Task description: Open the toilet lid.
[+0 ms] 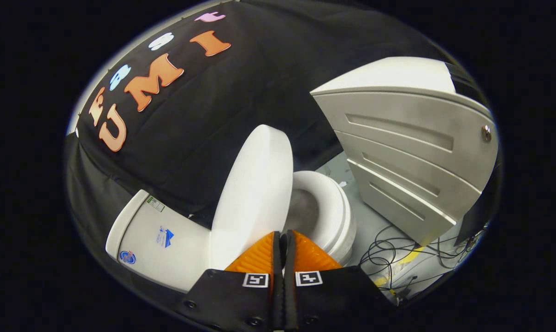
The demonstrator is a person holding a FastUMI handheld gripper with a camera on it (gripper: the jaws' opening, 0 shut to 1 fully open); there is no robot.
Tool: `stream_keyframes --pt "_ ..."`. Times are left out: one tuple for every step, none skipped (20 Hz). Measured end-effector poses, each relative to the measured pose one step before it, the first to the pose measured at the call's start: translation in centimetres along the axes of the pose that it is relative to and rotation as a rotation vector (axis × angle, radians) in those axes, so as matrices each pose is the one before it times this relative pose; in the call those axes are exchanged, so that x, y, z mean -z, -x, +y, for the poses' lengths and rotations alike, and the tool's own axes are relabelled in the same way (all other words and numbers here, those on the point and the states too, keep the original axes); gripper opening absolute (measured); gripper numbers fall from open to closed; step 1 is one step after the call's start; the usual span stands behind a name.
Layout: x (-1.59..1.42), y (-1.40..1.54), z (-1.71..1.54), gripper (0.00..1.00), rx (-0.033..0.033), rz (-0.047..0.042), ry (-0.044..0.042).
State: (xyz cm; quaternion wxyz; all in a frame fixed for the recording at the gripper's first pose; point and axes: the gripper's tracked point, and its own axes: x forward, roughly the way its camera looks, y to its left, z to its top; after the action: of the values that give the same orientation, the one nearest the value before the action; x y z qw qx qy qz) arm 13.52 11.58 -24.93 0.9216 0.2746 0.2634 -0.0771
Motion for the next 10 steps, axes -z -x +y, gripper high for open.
stream_keyframes --pt "-0.399 0.398 0.916 0.08 0.01892 -0.01934 0.06863" --pt "-0.357 0.542 0.982 0.08 0.01774 -0.01217 0.07022" --pt "-0.613 0.646 1.161 0.08 0.01441 -0.01484 0.04908" --pt "-0.734 0.53 1.349 0.08 0.0131 -0.01425 0.02793" --pt "-0.808 0.544 1.29 0.08 0.01259 -0.01683 0.02186" --pt "-0.275 0.509 0.912 0.08 0.01286 -0.00934 0.03252" --pt "-0.35 0.46 0.93 0.08 0.01144 -0.01195 0.03781" --pt "-0.334 0.297 0.71 0.07 0.00888 -0.01237 0.0406" --pt "-0.256 0.247 0.693 0.08 0.01006 -0.01041 0.03579" --pt "-0.326 0.593 0.703 0.08 0.00789 -0.00194 0.02266"
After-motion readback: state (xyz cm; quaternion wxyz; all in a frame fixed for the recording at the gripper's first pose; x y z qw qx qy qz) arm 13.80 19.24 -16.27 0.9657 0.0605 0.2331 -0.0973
